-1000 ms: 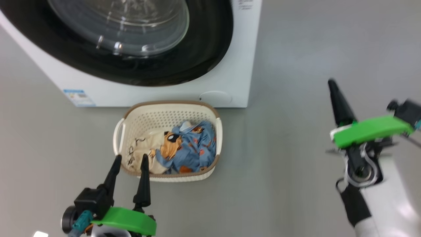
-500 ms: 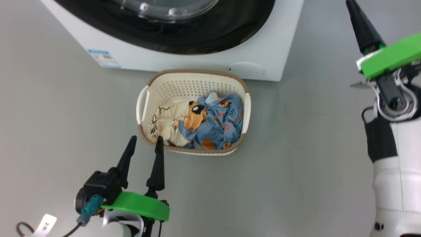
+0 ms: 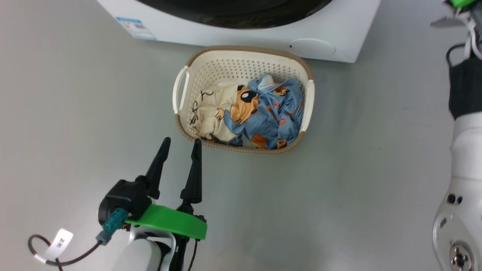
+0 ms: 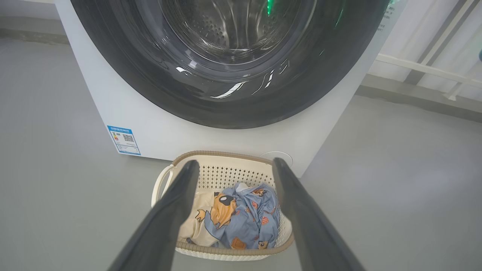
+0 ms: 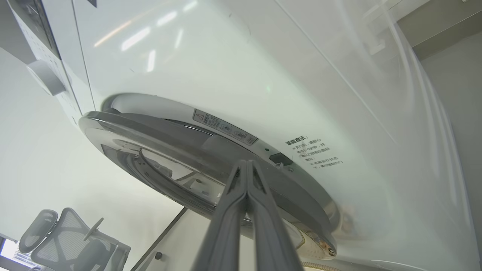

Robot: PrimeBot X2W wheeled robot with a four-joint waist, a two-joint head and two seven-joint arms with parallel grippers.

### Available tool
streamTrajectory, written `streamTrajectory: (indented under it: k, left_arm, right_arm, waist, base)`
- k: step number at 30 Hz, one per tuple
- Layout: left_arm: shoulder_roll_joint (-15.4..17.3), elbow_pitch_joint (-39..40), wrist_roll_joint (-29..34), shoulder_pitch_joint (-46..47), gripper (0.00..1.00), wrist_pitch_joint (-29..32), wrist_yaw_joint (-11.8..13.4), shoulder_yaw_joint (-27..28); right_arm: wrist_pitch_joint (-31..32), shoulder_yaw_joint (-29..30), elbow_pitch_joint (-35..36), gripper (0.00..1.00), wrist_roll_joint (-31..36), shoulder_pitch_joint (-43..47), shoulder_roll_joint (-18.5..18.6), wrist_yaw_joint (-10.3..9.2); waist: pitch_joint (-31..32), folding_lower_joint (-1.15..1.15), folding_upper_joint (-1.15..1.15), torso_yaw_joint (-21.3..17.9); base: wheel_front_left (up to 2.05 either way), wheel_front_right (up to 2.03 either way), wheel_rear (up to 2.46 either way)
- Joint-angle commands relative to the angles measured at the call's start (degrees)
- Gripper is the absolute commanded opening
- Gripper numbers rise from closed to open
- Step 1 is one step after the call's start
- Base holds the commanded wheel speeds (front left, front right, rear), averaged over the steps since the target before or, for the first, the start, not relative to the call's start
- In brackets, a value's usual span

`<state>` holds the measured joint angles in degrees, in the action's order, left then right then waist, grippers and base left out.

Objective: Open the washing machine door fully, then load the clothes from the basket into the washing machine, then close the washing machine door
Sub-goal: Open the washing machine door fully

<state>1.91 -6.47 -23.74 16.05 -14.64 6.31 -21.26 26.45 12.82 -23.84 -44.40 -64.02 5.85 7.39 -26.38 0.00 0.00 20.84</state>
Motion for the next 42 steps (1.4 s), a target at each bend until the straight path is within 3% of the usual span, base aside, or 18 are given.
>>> streamTrajectory:
  k: [1, 20, 33, 42]
  left_arm:
    - [0.97, 1.58, -0.62, 1.06, 1.0, -0.36, 0.38, 1.55]
    - [0.97, 1.55, -2.49, 1.72, 1.0, -0.36, 0.7, -0.74]
    - [0.97, 2.08, -3.72, 1.28, 1.0, -0.36, 1.5, -2.05]
    - [0.97, 2.19, -3.54, 1.89, 1.0, -0.36, 1.56, -1.88]
  right_arm:
    - [0.55, -0.64, 1.16, 0.0, 0.7, -1.92, -1.28, 0.1]
    - [9.67, 5.21, -14.44, 0.0, 0.44, -18.65, -1.88, 0.1]
    - [12.8, 13.46, -27.59, 0.0, -0.45, -25.83, -2.73, 0.1]
    - [13.81, 13.53, -30.45, 0.0, 3.02, -27.64, -2.82, 0.1]
  waist:
    - [-1.46, 0.0, 0.0, 1.36]
    - [-5.44, 0.0, 0.0, 4.89]
    - [-5.7, 0.0, 0.0, 6.22]
    - [-6.25, 0.0, 0.0, 6.02]
  base:
    - [0.0, 0.0, 0.0]
    - [0.0, 0.0, 0.0]
    - [0.0, 0.0, 0.0]
    - [0.0, 0.0, 0.0]
